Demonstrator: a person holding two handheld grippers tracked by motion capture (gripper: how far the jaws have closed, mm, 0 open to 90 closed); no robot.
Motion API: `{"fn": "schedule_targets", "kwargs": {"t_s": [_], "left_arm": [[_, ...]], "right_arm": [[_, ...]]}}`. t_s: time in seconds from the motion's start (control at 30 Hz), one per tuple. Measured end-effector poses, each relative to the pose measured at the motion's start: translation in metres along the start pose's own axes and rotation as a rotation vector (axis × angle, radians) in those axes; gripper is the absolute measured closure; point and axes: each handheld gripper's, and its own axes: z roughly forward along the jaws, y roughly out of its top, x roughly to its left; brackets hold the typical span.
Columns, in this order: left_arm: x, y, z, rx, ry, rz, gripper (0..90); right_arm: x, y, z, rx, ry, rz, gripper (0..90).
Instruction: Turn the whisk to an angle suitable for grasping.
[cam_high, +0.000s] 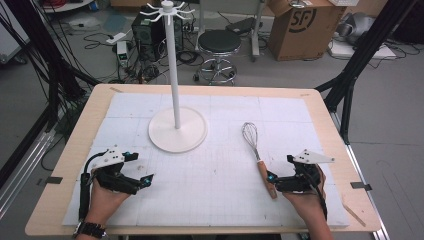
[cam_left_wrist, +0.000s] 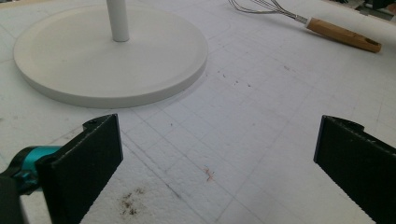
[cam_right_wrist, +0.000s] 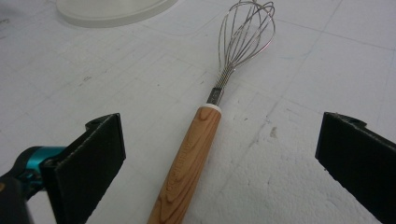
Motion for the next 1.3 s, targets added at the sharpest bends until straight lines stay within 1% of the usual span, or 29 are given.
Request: {"fn": "schedule_targets", "kwargs": {"t_s": [0.17, 0.27, 0.37, 0.4, 0.47, 0.57, 0.63, 0.73, 0.83, 0.87, 1.0, 1.03, 1.07, 1.13, 1.17, 1.3], "left_arm": [[0.0, 0.001, 0.002, -0.001, -0.003, -0.002, 1.7], [0.0, 0.002, 0.004, -0.01, -0.003, -0.004, 1.7], [-0.001, 0.002, 0.006, -0.01, -0.01, -0.004, 1.7], [-0.001, 0.0, 0.007, 0.0, -0.008, -0.002, 1.7], [-0.001, 0.0, 0.007, 0.002, -0.014, -0.001, 1.7], [0.0, 0.0, 0.005, -0.007, -0.009, 0.003, 1.7], [0.0, 0.001, 0.003, -0.013, -0.009, 0.0, 1.7], [0.001, 0.0, 0.001, -0.018, -0.008, -0.002, 1.7], [0.003, 0.0, -0.002, -0.023, -0.003, -0.007, 1.7], [0.004, 0.0, -0.002, -0.023, -0.001, -0.002, 1.7], [0.005, 0.0, -0.004, -0.03, 0.001, -0.01, 1.7], [0.006, -0.001, -0.004, -0.029, 0.003, -0.008, 1.7], [0.006, -0.001, -0.004, -0.028, 0.002, -0.015, 1.7], [0.006, -0.001, -0.003, -0.026, 0.001, -0.012, 1.7], [0.006, -0.001, -0.003, -0.022, 0.001, -0.009, 1.7], [0.006, -0.002, -0.001, -0.018, -0.005, -0.01, 1.7]], "right_arm": [[-0.001, -0.001, 0.0, 0.007, -0.002, -0.003, 0.3], [0.0, -0.003, 0.0, 0.013, -0.004, -0.001, 0.3], [0.0, -0.003, 0.0, 0.025, -0.016, -0.003, 0.3], [0.0, -0.003, 0.0, 0.023, -0.018, 0.004, 0.3], [0.0, -0.002, 0.0, 0.024, -0.025, 0.012, 0.3], [0.002, 0.001, 0.003, 0.053, -0.042, 0.015, 0.4], [0.003, 0.004, 0.007, 0.061, -0.052, 0.015, 0.4], [0.006, 0.009, 0.015, 0.081, -0.055, 0.015, 0.5], [0.01, 0.014, 0.027, 0.126, -0.062, 0.004, 0.8], [0.011, 0.016, 0.031, 0.144, -0.069, -0.003, 1.1], [0.016, 0.018, 0.045, 0.205, -0.105, -0.029, 7.0], [0.016, 0.018, 0.045, 0.205, -0.105, -0.029, 7.0], [0.019, 0.018, 0.049, 0.235, -0.127, -0.042, 15.0], [0.02, 0.017, 0.05, 0.239, -0.13, -0.049, 16.3], [0.021, 0.015, 0.051, 0.258, -0.14, -0.049, 17.3], [0.022, 0.013, 0.052, 0.269, -0.125, -0.059, 26.1]]}}
